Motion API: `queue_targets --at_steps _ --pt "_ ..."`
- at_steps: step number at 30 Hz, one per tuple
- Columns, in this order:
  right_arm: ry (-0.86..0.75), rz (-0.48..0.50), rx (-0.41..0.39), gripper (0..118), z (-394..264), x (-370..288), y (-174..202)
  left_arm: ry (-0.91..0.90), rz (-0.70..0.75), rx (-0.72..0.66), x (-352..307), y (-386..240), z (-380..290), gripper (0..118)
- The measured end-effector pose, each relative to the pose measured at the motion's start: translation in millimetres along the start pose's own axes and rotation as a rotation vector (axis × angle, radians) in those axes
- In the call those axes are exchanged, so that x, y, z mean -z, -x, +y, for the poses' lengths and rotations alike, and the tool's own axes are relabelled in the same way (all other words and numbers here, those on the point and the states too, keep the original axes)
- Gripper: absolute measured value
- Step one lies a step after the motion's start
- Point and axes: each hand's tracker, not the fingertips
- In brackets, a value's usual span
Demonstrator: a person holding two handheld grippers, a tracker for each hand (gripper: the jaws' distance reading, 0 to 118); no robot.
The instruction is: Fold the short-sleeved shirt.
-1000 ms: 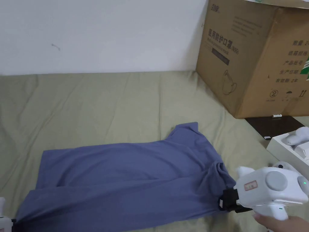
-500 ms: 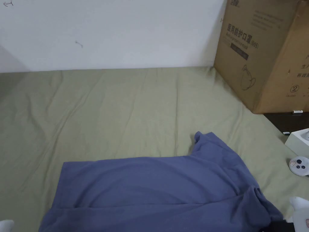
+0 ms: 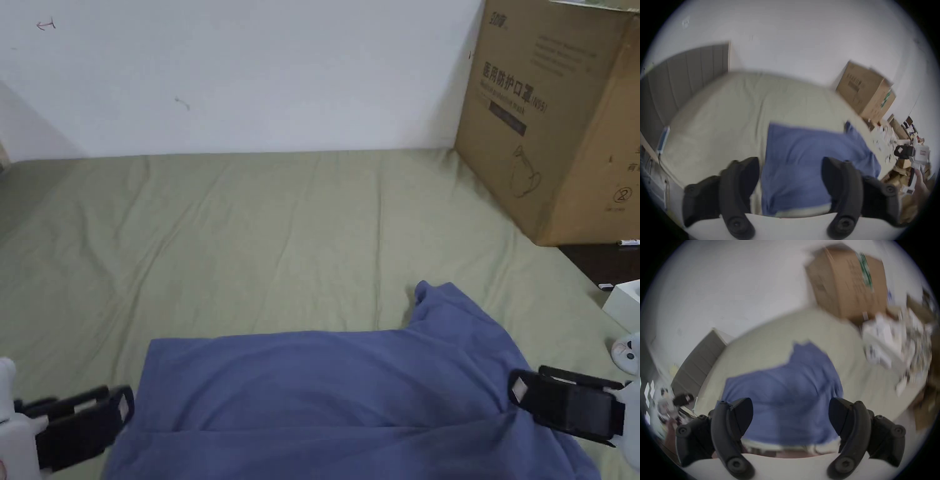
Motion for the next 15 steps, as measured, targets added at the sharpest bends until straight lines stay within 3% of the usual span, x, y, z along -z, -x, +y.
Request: queue_targets --at_steps 1,2,3,4,7,10,12,13,15 --pt "-0.108 0.033 -0.021 86 -4.0 -7.2 11.2 -0.117 0.023 0.021 -8.9 -12.0 -1.3 57" --pt "-0.178 0.056 -0.05 55 -5.7 -10.7 21.5 -0.198 0.038 0.035 -14.5 -21.6 -1.9 28" --pt "-0.208 -0.002 -0.033 11 -9.8 -5.2 29.0 -0.248 0.081 0.047 -18.2 -27.5 -8.5 0" --pt "-0.243 -0.044 -0.008 0 -11.4 -5.8 32.8 -0.294 0.088 0.028 -19.5 -32.8 -7.6 0" --pt "-0.145 0.111 0.089 0 -6.6 6.6 33.3 -0.278 0.0 0.021 -11.9 -32.7 -1.0 0" --pt "-0.123 0.06 0.004 0 -3.9 17.9 36.1 -0.161 0.039 0.088 27.7 -27.3 36.0 0" --pt "-0.103 0.044 -0.009 0 -0.7 23.4 33.5 0.121 0.05 0.052 83.0 0.5 60.4 0" --pt "-0.096 0.047 -0.002 0 -0.5 25.8 30.6 0.292 -0.017 -0.038 120.0 20.9 66.9 0" --pt "-0.05 0.058 0.025 0 -1.2 34.5 24.4 0.462 -0.084 -0.144 185.3 51.2 62.8 0"
